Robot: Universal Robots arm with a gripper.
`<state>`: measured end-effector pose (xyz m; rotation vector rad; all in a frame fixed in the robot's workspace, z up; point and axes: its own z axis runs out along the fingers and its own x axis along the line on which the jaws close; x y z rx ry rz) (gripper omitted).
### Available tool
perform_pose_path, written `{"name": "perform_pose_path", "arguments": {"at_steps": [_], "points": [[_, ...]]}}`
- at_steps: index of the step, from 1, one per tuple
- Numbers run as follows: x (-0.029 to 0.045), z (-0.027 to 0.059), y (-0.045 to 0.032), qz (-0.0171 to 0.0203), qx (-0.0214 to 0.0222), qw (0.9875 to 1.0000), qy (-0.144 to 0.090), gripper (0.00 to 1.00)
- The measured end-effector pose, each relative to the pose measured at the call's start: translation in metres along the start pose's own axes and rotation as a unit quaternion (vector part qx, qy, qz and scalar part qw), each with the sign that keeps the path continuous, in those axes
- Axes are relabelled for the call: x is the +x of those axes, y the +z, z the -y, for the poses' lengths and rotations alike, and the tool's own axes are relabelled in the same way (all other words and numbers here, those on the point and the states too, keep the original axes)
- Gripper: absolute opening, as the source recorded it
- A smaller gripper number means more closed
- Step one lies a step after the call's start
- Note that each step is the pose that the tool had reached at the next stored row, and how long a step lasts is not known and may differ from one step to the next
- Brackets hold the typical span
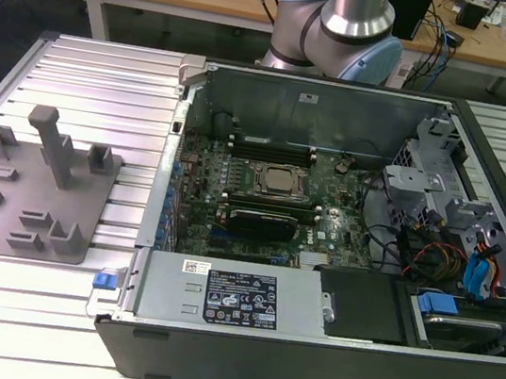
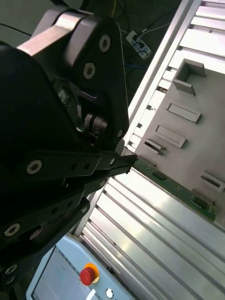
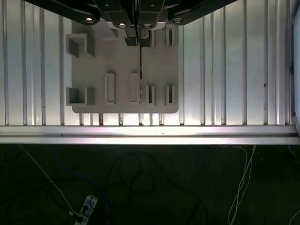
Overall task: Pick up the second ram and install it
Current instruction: 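Pick up the second ram and move it above second insertion slot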
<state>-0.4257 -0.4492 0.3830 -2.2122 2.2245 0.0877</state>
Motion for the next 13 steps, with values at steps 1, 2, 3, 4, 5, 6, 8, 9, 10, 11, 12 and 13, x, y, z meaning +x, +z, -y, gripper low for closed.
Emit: {"name": "perform_pose_path", "arguments": {"at_steps": [1,2,3,4,5,6,8,9,10,11,12,13], "points": [[-0.0002,-0.0001,-0.0035,0.0001,0.0,1.0,0.0,0.09],[-0.0002,-0.0002,-0.0051,0.0001,0.0,1.0,0.0,0.09],[-0.0003,-0.0003,-0.0069,0.0001,0.0,1.0,0.0,0.09],[-0.0004,-0.0003,-0.0098,0.0001,0.0,1.0,0.0,0.09],[-0.0006,-0.0004,-0.0122,0.0001,0.0,1.0,0.0,0.09],[-0.0007,-0.0005,-0.0139,0.0001,0.0,1.0,0.0,0.09],[-0.001,-0.0007,-0.0197,0.0001,0.0,1.0,0.0,0.09],[-0.0012,-0.0008,-0.0221,0.0001,0.0,1.0,0.0,0.09],[-0.0013,-0.0009,-0.0237,0.0001,0.0,1.0,0.0,0.09],[-0.0015,-0.001,-0.0257,0.0001,0.0,1.0,0.0,0.09],[-0.0016,-0.001,-0.0272,0.0001,0.0,1.0,0.0,0.09],[-0.0016,-0.001,-0.0281,0.0001,0.0,1.0,0.0,0.09]]}}
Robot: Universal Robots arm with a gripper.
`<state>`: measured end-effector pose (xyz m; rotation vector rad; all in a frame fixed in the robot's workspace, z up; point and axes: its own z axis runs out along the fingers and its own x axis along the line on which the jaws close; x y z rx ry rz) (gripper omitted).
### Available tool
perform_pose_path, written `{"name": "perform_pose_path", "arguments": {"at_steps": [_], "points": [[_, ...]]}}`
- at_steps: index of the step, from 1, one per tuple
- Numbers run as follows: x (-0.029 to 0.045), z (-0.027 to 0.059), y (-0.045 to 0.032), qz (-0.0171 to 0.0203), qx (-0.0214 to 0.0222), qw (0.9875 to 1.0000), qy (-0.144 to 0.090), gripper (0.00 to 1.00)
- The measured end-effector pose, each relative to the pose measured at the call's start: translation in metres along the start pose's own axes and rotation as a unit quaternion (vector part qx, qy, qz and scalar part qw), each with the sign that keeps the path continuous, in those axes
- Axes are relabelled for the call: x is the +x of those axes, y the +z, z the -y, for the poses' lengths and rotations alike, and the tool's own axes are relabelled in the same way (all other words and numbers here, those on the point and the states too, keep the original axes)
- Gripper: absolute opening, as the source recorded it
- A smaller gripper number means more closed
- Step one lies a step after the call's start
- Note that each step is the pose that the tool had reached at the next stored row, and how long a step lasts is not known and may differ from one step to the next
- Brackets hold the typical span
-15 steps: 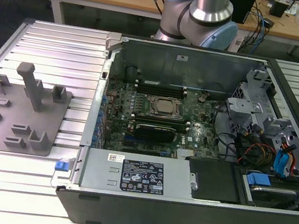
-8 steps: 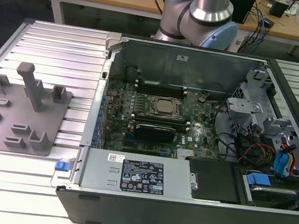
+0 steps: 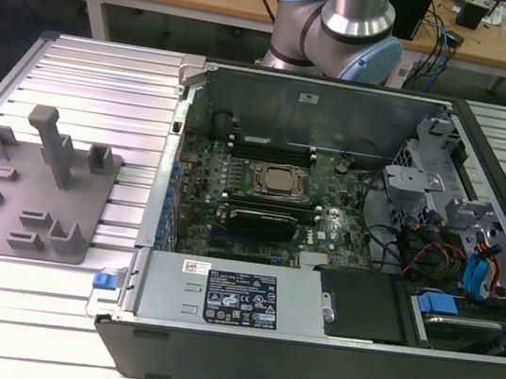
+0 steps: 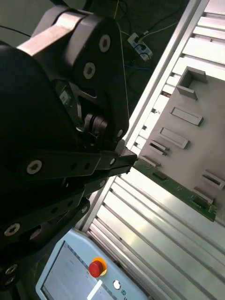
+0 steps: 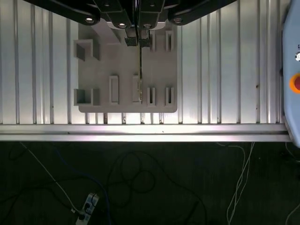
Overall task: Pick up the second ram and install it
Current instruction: 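Pick up the second ram and move it above second insertion slot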
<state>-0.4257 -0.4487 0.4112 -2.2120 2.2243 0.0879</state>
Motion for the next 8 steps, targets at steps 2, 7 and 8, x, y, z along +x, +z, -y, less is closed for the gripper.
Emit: {"name": "perform_pose_path", "arguments": {"at_steps": [2,7,8], "points": [[0.0,0.0,-0.0003,0.0,0.0,1.0,0.0,0.09],[-0.0002,0.0233,-0.0012,0.0,-0.0005,1.0,0.0,0.09],[-0.0002,0.0266,-0.0013,0.0,-0.0006,1.0,0.0,0.09]]}}
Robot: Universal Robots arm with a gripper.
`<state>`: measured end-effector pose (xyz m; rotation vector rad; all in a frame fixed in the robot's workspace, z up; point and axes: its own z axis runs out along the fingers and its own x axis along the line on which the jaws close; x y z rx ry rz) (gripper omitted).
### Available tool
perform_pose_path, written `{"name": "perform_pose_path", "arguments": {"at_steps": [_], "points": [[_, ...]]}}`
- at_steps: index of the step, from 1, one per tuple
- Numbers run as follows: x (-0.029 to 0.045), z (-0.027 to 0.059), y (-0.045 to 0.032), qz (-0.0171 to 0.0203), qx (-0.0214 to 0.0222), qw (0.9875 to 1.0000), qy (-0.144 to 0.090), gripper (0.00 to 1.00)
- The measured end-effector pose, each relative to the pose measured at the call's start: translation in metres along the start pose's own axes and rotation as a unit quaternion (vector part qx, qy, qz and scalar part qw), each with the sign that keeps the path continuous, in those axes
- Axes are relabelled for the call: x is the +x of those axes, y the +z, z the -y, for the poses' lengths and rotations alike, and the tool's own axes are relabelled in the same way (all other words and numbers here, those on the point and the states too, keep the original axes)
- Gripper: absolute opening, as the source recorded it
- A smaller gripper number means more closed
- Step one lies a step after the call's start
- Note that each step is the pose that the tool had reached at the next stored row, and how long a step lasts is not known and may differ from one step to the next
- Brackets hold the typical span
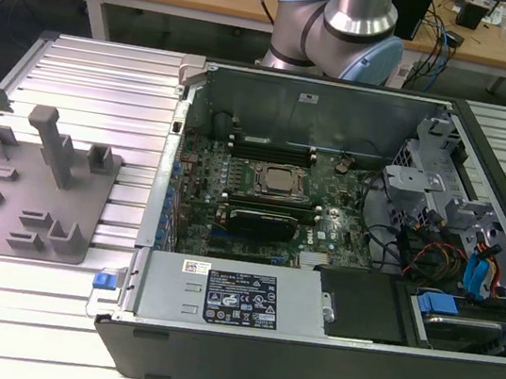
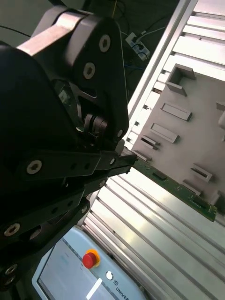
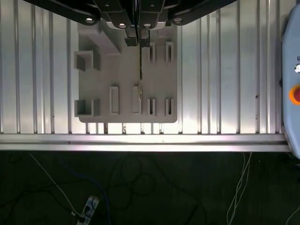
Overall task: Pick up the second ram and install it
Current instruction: 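Pick up the second ram and move it above second insertion slot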
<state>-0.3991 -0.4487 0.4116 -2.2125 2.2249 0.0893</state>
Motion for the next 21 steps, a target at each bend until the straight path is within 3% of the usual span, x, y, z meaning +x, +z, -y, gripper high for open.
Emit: {"name": "perform_pose_path", "arguments": {"at_steps": [3,8,14,17,21], "points": [[0.0,0.0112,-0.0004,0.0,-0.0003,1.0,0.0,0.09],[-0.0002,0.0113,-0.0019,0.0,-0.0003,1.0,0.0,0.09],[-0.001,0.0108,-0.0188,0.0,-0.0003,1.0,0.0,0.09],[-0.0011,0.0113,-0.0202,-0.0001,-0.0003,1.0,0.0,0.09],[-0.0012,0.0228,-0.0205,0.0,-0.0003,1.0,0.0,0.09]]}}
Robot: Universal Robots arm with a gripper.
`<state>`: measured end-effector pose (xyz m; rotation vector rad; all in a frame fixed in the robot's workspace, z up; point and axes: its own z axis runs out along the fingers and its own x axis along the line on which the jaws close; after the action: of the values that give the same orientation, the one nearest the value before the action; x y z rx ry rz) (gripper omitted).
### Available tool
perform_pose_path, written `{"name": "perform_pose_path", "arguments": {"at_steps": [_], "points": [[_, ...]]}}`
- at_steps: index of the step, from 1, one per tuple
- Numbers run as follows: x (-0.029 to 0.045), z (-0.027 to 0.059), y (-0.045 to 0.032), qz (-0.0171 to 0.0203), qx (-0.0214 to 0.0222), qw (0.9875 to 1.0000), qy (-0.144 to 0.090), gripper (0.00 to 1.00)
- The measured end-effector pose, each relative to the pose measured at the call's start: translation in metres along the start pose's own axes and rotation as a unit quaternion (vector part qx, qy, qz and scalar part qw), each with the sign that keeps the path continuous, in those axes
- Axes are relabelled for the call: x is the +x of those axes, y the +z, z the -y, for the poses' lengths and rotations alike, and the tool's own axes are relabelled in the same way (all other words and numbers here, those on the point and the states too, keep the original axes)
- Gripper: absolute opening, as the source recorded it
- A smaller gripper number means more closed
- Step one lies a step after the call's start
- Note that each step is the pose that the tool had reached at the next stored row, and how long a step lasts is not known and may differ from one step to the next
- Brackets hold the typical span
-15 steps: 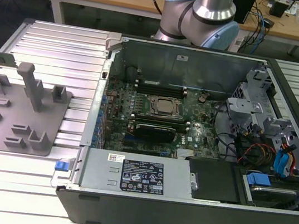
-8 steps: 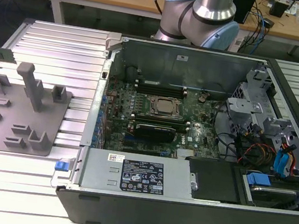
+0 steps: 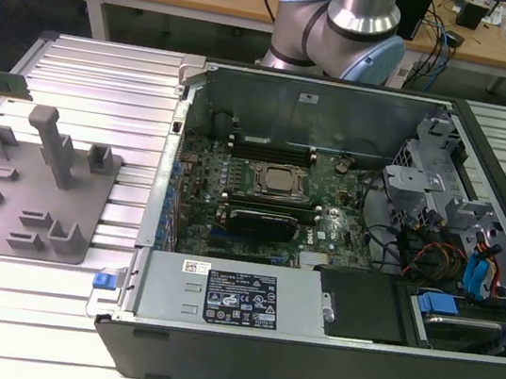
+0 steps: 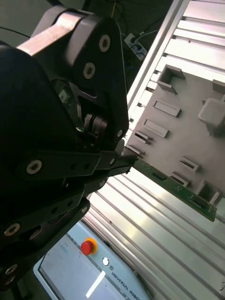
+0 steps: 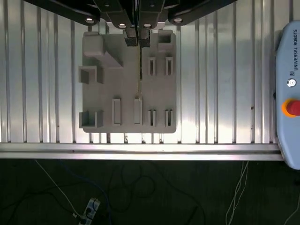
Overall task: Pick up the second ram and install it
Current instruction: 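Pick up the second ram and move it above second insertion slot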
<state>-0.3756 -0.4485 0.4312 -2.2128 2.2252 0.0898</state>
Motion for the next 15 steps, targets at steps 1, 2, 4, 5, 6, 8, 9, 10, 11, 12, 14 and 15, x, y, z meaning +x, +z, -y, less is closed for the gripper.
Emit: {"name": "perform_pose_path", "arguments": {"at_steps": [1,2,4,5,6,8,9,10,11,12,14,15], "points": [[0.0,0.0054,-0.0002,0.0,0.0,1.0,0.0,0.09],[0.0,0.0078,-0.0003,0.0,0.0,1.0,0.0,0.09],[-0.0001,0.0123,-0.0005,0.0,0.0,1.0,0.0,0.09],[-0.0001,0.0144,-0.0006,0.0,0.0,1.0,0.0,0.09],[-0.0001,0.0178,-0.0007,0.0,0.0,1.0,0.0,0.09],[-0.0001,0.0254,-0.001,0.0,0.0,1.0,0.0,0.09],[-0.0002,0.0276,-0.0011,0.0,0.0,1.0,0.0,0.09],[-0.0002,0.0316,-0.0012,0.0,0.0,1.0,0.0,0.09],[-0.0002,0.0339,-0.0013,0.0,0.0,1.0,0.0,0.09],[-0.0002,0.0364,-0.0014,0.0,0.0,1.0,0.0,0.09],[-0.0002,0.0418,-0.0017,0.0,0.0,1.0,0.0,0.09],[-0.0002,0.0456,-0.0018,0.0,0.0,1.0,0.0,0.09]]}}
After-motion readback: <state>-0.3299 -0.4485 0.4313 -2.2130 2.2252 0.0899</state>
